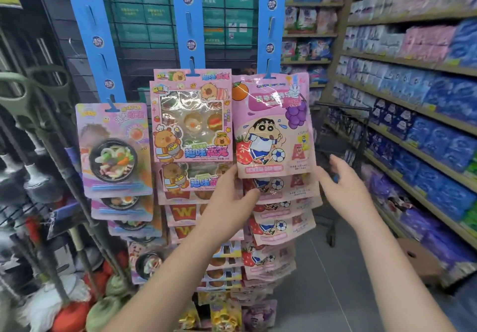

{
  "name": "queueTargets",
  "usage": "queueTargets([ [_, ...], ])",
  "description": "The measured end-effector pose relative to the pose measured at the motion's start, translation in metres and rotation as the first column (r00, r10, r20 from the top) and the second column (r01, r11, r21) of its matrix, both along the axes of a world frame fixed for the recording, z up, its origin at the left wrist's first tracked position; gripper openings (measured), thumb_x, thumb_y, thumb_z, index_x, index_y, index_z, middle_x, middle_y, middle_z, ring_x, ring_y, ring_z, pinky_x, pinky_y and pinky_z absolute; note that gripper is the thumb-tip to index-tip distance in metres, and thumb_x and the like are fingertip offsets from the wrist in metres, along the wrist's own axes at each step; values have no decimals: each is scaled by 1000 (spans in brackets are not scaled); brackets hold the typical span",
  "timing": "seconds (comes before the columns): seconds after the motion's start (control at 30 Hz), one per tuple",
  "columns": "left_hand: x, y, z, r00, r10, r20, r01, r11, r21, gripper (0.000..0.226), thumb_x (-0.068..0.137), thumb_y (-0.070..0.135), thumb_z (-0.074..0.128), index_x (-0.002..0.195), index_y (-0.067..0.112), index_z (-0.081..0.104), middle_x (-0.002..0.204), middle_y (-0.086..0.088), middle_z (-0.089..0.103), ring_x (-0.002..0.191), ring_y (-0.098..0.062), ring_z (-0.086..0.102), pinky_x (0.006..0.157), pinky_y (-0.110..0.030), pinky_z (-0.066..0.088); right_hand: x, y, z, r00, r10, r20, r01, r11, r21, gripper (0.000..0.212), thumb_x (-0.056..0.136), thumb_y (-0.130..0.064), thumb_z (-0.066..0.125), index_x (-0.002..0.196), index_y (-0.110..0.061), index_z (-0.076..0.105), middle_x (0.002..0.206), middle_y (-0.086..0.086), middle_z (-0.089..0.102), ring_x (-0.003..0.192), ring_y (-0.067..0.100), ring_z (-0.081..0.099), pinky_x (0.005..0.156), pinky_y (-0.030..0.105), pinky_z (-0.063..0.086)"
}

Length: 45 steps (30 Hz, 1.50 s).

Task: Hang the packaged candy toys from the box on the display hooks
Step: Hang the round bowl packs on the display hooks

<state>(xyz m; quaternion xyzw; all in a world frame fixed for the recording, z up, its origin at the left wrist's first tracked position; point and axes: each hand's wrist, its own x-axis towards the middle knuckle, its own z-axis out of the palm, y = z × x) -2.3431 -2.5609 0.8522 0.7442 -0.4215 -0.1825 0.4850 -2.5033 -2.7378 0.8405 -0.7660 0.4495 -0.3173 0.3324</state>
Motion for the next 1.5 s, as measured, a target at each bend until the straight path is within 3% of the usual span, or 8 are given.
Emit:
queueTargets([
  [0.1, -4, -4, -1, 1000, 25, -4, -25, 1000, 3, 38, 100, 24, 60, 131, 39, 44, 132, 19, 54, 114, 8, 53, 90, -7, 39, 4, 0, -8, 992, 127, -5, -125, 983, 134, 57, 101, -57, 46, 152, -34, 40, 149, -7, 53, 124, 12, 53, 95, 34, 40],
  [0.37, -16, -1, -17, 997, 79, -7, -78, 996, 47, 66, 101, 33, 59, 159, 30, 28, 150, 15, 44, 127, 4, 47, 110, -23, 43, -4, -19, -40, 982, 168, 85, -181, 967, 182, 54, 100, -62, 40, 151, -42, 40, 143, -14, 54, 121, 8, 51, 94, 35, 40],
  [0.57, -33, -7, -49, 996, 43, -78, -34, 993, 113, 48, 103, 22, 57, 146, 32, 38, 131, 23, 51, 76, 42, 43, 66, 5, 41, -2, -26, -81, 981, 185, 64, -194, 966, 169, 51, 105, -54, 30, 142, -27, 52, 136, -7, 55, 125, 11, 49, 95, 31, 37],
  [0.73, -34, -18, -71, 996, 34, -88, -17, 983, 182, 47, 102, 17, 56, 142, 34, 38, 103, 43, 37, 80, 37, 38, 66, 11, 33, -6, -45, -93, 998, 64, -11, -63, 994, 94, 67, 104, -54, 36, 160, -19, 26, 165, 3, 28, 151, 19, 27, 118, 37, 26],
  [0.97, -29, -36, -93, 994, 44, -102, -24, 981, 191, 38, 98, 18, 58, 133, 30, 49, 123, 21, 58, 102, 24, 48, 84, 4, 37, -4, -34, -99, 984, 171, 57, -179, 964, 197, 51, 105, -52, 34, 147, -28, 50, 144, -4, 57, 121, 10, 49, 93, 29, 35],
  [1.13, -32, -38, -101, 994, 50, -94, -32, 981, 191, 49, 93, 32, 57, 139, 38, 42, 141, 13, 53, 130, -3, 51, 116, -34, 43, -5, -35, -105, 983, 185, 13, -185, 972, 145, 49, 105, -50, 35, 143, -24, 51, 141, -5, 58, 125, 13, 51, 92, 29, 35],
  [1.37, -42, -31, -119, 989, -22, -145, 53, 975, 214, 37, 100, 20, 59, 112, 49, 39, 114, 42, 45, 120, 7, 53, 91, -5, 39, -5, -43, -118, 965, 261, -25, -245, 931, 270, 36, 98, -41, 60, 132, -30, 51, 121, -16, 61, 112, 6, 58, 89, 27, 46],
  [1.5, -37, -37, -125, 993, -2, -114, 25, 981, 194, 46, 101, 16, 57, 140, 33, 40, 105, 41, 37, 121, -2, 52, 79, 0, 35, -1, -33, -143, 962, 268, -62, -247, 940, 234, 39, 96, -42, 62, 130, -29, 51, 129, -14, 63, 118, 9, 60, 96, 35, 48],
])
